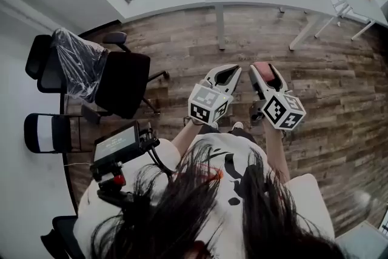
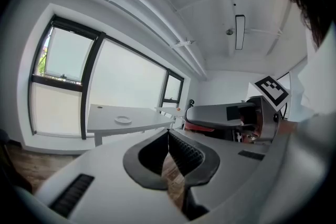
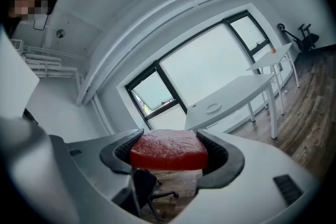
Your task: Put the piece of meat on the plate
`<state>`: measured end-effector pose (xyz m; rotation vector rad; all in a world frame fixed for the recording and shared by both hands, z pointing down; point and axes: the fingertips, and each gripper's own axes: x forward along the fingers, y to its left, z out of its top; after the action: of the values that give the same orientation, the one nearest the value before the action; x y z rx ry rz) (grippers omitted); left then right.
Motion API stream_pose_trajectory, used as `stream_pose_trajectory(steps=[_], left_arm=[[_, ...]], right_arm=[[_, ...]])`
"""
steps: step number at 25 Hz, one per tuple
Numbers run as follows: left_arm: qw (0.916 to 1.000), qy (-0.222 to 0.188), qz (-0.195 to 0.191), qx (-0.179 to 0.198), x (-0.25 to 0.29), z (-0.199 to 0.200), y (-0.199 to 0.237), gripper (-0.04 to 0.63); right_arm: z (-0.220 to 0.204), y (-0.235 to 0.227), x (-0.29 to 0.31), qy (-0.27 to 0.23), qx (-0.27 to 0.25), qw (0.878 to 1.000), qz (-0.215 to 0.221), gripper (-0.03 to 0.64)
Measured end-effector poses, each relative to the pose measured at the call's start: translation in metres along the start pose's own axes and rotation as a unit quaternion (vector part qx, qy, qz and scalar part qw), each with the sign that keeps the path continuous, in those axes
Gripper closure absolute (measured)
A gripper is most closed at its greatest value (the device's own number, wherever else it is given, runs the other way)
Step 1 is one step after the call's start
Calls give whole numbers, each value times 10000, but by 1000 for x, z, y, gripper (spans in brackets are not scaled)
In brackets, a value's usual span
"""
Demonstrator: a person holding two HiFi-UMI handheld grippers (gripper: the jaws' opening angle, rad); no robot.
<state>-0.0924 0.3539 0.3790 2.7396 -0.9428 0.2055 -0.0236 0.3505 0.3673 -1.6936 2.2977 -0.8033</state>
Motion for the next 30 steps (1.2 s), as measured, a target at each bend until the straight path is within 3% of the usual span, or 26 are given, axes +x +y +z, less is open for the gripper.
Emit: stream_pose_trajectory(steps=[8, 17, 22, 30], left_arm=[[10000, -6, 54, -65, 0, -1, 2, 589], [9997, -88, 171, -158, 72, 3, -24, 589], [9995, -22, 252, -196, 81, -8, -35, 589], [9983, 93, 495, -299, 104, -5, 1, 589]], right_arm=[[-3, 0, 0, 105, -7, 9999, 29, 301], [21, -68, 5, 272, -17, 9994, 196, 301], [18, -87, 6, 385, 35, 9988, 284, 301], [19, -104, 42, 542, 195, 9977, 351, 301]])
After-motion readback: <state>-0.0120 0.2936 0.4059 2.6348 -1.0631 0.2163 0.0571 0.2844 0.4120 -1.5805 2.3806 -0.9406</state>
